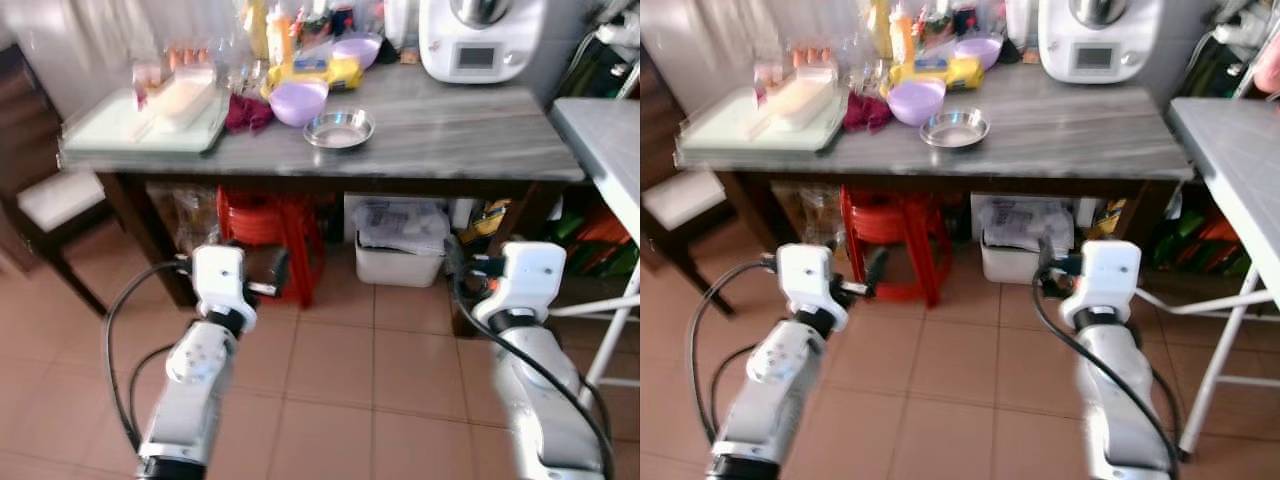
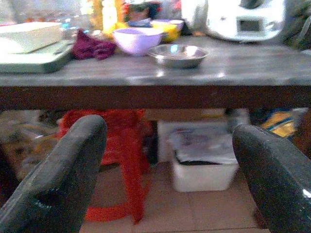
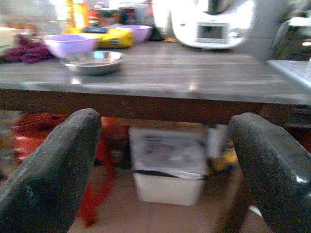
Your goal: Setting the table
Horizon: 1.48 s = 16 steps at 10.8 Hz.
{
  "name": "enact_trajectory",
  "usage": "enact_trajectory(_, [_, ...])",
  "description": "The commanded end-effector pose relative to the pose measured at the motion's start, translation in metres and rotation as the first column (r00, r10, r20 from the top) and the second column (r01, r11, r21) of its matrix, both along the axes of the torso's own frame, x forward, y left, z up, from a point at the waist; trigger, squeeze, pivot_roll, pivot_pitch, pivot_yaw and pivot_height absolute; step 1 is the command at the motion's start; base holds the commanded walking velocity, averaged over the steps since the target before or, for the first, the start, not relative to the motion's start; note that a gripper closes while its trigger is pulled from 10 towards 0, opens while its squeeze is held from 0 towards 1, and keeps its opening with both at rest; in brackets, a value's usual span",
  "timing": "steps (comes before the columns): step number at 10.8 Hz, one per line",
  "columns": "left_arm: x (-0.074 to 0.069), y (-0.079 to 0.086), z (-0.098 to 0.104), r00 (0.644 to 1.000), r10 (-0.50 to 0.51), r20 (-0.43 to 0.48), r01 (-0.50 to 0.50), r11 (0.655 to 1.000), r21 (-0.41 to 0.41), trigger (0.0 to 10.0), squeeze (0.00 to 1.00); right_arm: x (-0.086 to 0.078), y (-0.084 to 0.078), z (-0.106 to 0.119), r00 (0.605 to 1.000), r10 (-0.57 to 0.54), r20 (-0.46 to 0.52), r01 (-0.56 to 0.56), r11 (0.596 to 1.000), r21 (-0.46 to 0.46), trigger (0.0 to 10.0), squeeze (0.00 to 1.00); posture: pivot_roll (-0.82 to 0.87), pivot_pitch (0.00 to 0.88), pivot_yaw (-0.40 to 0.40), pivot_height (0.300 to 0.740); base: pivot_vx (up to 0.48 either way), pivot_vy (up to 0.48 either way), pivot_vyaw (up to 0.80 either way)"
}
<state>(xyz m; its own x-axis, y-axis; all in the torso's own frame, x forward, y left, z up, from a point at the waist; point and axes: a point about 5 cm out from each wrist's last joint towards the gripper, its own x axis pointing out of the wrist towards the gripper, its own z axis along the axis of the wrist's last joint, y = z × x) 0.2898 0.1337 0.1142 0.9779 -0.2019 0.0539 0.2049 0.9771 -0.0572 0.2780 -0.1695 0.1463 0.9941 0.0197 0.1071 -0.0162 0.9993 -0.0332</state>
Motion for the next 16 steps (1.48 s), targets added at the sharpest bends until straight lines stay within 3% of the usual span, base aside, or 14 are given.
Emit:
enact_trajectory(1, [0.001, -0.0026, 0.0022, 1.0, -0.009, 0.011, 0.009, 1.0, -0.007, 10.0, 0.0, 0.0003, -0.0059, 0.001, 1.0, -0.017, -0.003, 0.017, 1.0, 0.006, 10.0, 0.0, -0.11, 0.044, 0.07, 0.74, 0.0, -0.371, 0.0])
enact_trajectory(14, [-0.002, -0.0025, -0.004, 0.999, -0.04, -0.004, 0.04, 0.999, 0.024, 10.0, 0.0, -0.0033, -0.0076, -0.0016, 0.999, -0.044, -0.011, 0.044, 0.999, 0.029, 10.0, 0.0, -0.11, 0.053, 0.085, 0.74, 0.0, -0.432, 0.0])
enact_trajectory(16, [-0.0018, -0.0032, -0.0048, 0.999, -0.041, -0.008, 0.041, 0.999, 0.024, 10.0, 0.0, -0.0035, -0.0089, -0.0018, 0.999, -0.048, -0.015, 0.048, 0.998, 0.026, 10.0, 0.0, -0.11, 0.054, 0.086, 0.74, 0.0, -0.48, -0.49])
